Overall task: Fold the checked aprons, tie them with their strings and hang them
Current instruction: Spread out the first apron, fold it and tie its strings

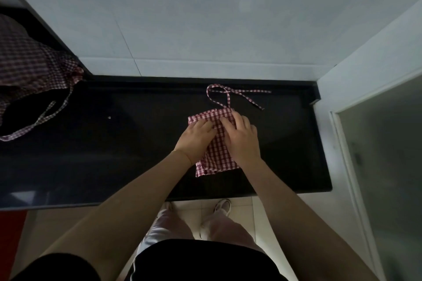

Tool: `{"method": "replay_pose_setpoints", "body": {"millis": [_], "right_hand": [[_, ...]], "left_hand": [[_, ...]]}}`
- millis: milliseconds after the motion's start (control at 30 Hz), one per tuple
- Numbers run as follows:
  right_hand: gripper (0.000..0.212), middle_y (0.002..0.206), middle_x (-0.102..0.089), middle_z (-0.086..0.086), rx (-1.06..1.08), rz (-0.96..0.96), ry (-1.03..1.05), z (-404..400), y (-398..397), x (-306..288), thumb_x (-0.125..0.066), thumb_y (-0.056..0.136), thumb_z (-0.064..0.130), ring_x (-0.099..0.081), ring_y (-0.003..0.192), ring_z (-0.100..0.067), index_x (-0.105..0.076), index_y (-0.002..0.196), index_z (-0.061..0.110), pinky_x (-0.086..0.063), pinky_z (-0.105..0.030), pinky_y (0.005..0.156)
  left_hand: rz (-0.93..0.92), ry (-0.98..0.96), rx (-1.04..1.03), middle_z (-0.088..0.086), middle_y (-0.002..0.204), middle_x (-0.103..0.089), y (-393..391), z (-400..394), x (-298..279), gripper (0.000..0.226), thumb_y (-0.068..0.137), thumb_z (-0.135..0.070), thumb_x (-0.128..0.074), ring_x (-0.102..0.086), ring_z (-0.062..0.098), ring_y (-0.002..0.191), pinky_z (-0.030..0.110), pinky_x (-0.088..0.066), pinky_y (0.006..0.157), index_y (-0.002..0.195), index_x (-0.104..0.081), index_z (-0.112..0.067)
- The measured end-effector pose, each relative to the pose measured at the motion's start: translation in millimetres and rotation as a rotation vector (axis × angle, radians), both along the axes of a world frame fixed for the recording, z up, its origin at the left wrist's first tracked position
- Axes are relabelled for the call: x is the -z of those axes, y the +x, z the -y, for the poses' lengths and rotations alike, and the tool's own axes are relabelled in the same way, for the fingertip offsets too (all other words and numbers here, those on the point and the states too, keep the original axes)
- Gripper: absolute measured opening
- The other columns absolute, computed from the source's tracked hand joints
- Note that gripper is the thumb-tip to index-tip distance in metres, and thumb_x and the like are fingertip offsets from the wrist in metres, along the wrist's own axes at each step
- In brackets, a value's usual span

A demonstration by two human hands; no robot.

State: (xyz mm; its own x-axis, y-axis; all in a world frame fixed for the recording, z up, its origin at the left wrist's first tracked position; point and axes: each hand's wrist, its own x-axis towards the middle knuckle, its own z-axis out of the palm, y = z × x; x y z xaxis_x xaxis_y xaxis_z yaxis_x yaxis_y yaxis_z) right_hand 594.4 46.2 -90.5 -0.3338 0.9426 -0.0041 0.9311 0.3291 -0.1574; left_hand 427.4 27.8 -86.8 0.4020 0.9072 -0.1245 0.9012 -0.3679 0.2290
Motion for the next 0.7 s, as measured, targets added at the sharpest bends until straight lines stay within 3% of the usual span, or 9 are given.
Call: {"method": "replay_pose_setpoints", "body": {"millis": [100, 167, 267, 400, 500, 600, 700], "right_hand": [[0.054, 0.155, -0.034, -0.010, 0.018, 0.035, -0.058, 4, 3, 13, -0.055, 0.095, 0.029, -0.035, 0.141, -0.032, -0.042, 0.146, 0.022, -0.040, -0.053, 0.108], [0.065, 0.162, -0.021, -0.009, -0.023, 0.085, -0.085, 6, -1, 18, -0.055, 0.094, 0.030, -0.021, 0.149, -0.030, -0.031, 0.153, 0.018, -0.029, -0.054, 0.116], [0.074, 0.165, -0.012, -0.006, -0.060, 0.114, -0.089, 7, -6, 27, -0.059, 0.094, 0.028, -0.007, 0.152, -0.024, -0.022, 0.156, 0.014, -0.016, -0.048, 0.119], [0.053, 0.163, -0.022, -0.006, -0.072, 0.072, -0.049, 8, 3, 31, -0.045, 0.103, 0.028, -0.012, 0.152, -0.020, -0.032, 0.153, 0.012, -0.024, -0.048, 0.120], [0.054, 0.165, -0.014, -0.003, -0.083, 0.015, -0.085, 9, 10, 37, -0.028, 0.106, 0.034, -0.003, 0.153, -0.016, -0.024, 0.156, 0.014, -0.017, -0.046, 0.123], [0.057, 0.166, -0.004, 0.000, -0.079, -0.012, -0.136, 8, 13, 44, -0.018, 0.106, 0.040, 0.004, 0.152, -0.012, -0.011, 0.158, 0.018, -0.012, -0.044, 0.124], [0.058, 0.166, -0.001, 0.002, -0.076, -0.026, -0.159, 7, 16, 50, -0.014, 0.105, 0.044, 0.007, 0.152, -0.010, -0.008, 0.158, 0.019, -0.009, -0.044, 0.124]], "left_hand": [[0.081, -0.227, -0.180, 0.001, 0.125, -0.055, 8, -8, -4, 0.029, 0.094, -0.016, -0.055, -0.052, 0.018, 0.114, 0.035, -0.048, 0.099, 0.123, -0.060, -0.018], [0.057, -0.248, -0.247, 0.004, 0.120, -0.057, 18, -15, -10, 0.022, 0.097, -0.023, -0.047, -0.055, 0.017, 0.102, 0.034, -0.052, 0.091, 0.113, -0.061, -0.016], [-0.014, -0.136, -0.234, 0.013, 0.139, -0.040, 30, -10, -5, 0.039, 0.097, -0.030, -0.045, -0.051, 0.025, 0.115, 0.040, -0.049, 0.097, 0.132, -0.044, -0.014], [-0.169, -0.063, -0.154, 0.017, 0.162, 0.000, 26, 14, 18, 0.063, 0.102, -0.037, -0.027, -0.018, 0.033, 0.147, 0.051, -0.022, 0.117, 0.156, -0.006, -0.011], [-0.206, -0.049, -0.068, 0.013, 0.161, 0.021, 18, 14, 31, 0.064, 0.102, -0.043, -0.011, 0.018, 0.031, 0.149, 0.056, 0.004, 0.120, 0.156, 0.009, -0.014], [-0.155, -0.093, -0.050, 0.009, 0.159, 0.027, 11, 10, 37, 0.069, 0.100, -0.056, -0.005, 0.027, 0.028, 0.146, 0.052, 0.010, 0.120, 0.156, 0.012, -0.019], [-0.112, -0.146, -0.057, 0.007, 0.158, 0.032, 6, 7, 42, 0.085, 0.092, -0.072, -0.014, 0.031, 0.025, 0.145, 0.049, 0.014, 0.120, 0.154, 0.017, -0.025]]}}
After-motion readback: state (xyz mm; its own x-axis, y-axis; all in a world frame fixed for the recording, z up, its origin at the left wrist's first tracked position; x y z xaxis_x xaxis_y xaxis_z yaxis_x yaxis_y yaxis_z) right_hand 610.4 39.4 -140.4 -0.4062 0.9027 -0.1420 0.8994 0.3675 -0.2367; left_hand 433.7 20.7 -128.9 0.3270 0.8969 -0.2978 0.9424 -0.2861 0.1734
